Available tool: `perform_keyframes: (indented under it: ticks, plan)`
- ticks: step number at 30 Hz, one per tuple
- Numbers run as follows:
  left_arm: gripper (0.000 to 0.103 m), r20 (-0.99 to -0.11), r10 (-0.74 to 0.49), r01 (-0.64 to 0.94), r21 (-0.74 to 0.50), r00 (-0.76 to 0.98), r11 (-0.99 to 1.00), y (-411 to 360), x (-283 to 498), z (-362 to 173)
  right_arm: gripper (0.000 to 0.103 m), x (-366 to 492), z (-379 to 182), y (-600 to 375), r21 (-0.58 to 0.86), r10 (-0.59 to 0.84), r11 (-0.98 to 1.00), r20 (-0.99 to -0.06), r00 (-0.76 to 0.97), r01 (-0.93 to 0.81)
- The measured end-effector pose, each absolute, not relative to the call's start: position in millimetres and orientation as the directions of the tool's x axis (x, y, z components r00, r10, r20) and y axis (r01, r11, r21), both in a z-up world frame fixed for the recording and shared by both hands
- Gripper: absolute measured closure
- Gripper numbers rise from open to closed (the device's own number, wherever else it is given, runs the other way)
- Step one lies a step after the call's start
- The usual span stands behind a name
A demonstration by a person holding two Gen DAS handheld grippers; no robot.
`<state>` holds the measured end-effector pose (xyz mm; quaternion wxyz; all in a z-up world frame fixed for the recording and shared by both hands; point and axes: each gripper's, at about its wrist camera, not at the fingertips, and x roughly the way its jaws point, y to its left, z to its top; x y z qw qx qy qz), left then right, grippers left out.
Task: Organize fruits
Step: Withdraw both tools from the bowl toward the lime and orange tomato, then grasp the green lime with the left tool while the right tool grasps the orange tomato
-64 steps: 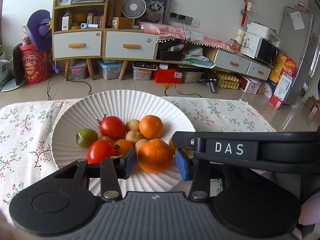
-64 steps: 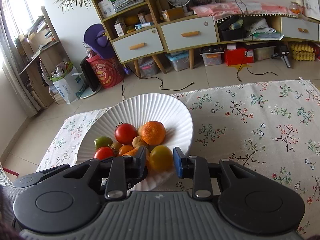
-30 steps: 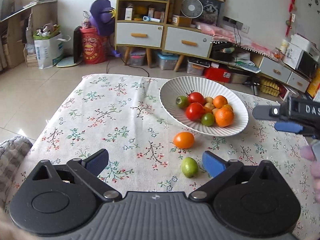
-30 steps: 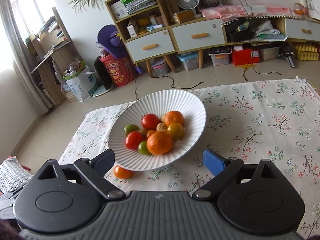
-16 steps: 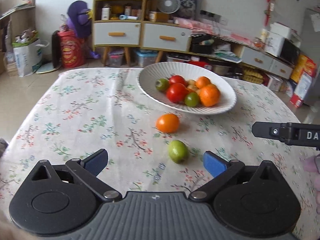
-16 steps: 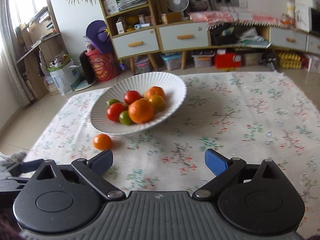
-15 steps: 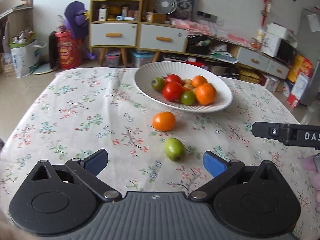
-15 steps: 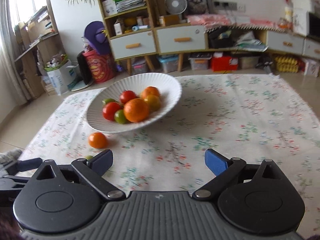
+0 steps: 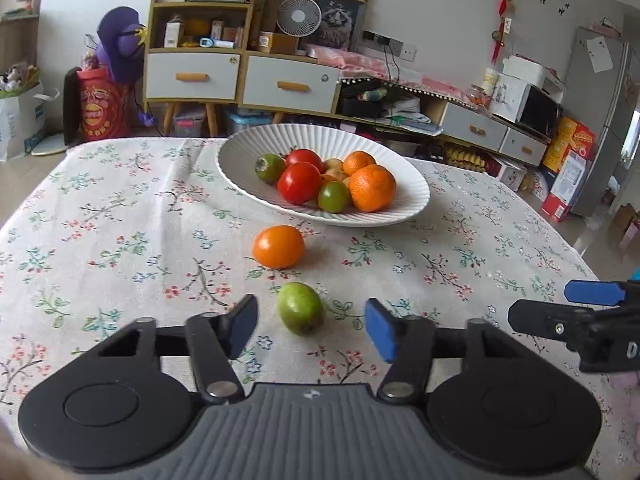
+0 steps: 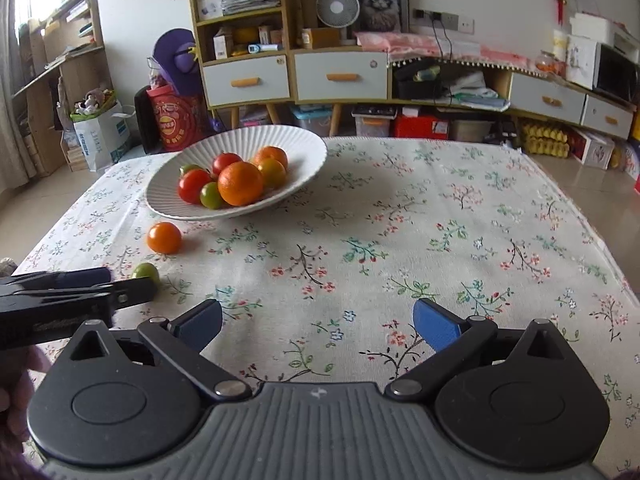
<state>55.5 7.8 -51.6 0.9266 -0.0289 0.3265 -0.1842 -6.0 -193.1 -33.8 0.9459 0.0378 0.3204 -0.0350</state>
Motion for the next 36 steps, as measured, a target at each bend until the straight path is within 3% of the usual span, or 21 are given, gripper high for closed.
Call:
perform_keyframes:
  ticks: [2, 5, 7, 14, 18, 20, 24, 27, 31, 36]
  plan:
    - [0.08, -0.631, -0.338, 0.322, -0.145, 0.698, 0.936, 3, 58, -52, 0.001, -10, -35, -186, 0.035, -0.046, 0.996, -0.615, 0.787, 0.085]
    - [0.091, -0.651, -0.324, 0.298, -0.154, 0.687, 0.942, 9, 59, -48, 0.001, -8, -30, -171, -0.007, -0.07, 0.996, -0.629, 0.774, 0.084]
    - [0.096, -0.65, -0.321, 0.279, -0.172, 0.689, 0.945, 16, 58, -45, 0.001, -7, -23, -163, -0.017, -0.073, 0.997, -0.618, 0.783, 0.079]
    - [0.096, -0.625, -0.305, 0.192, -0.244, 0.719, 0.951, 52, 54, -37, 0.002, 4, -16, -149, 0.042, -0.061, 0.993, -0.621, 0.782, 0.111]
    - [0.095, -0.611, -0.289, 0.141, -0.28, 0.737, 0.95, 65, 52, -36, 0.011, 16, -18, -148, 0.097, -0.034, 0.988, -0.616, 0.787, 0.119]
    - [0.094, -0.612, -0.27, 0.138, -0.256, 0.743, 0.957, 67, 50, -37, 0.022, 19, -20, -144, 0.131, -0.008, 0.985, -0.621, 0.784, 0.114]
    - [0.092, -0.616, -0.227, 0.136, -0.192, 0.754, 0.972, 77, 47, -39, 0.03, 27, -28, -131, 0.132, 0.04, 0.99, -0.622, 0.782, 0.055]
    - [0.083, -0.618, -0.269, 0.137, -0.253, 0.739, 0.958, 86, 48, -45, 0.039, 44, -33, -124, 0.146, 0.076, 0.989, -0.625, 0.777, 0.021]
    - [0.06, -0.617, -0.334, 0.179, -0.3, 0.713, 0.937, 86, 48, -51, 0.045, 58, -39, -118, 0.172, 0.153, 0.983, -0.618, 0.771, -0.058]
    - [0.052, -0.595, -0.401, 0.261, -0.31, 0.697, 0.914, 78, 46, -54, 0.052, 68, -44, -123, 0.219, 0.245, 0.966, -0.598, 0.763, -0.139]
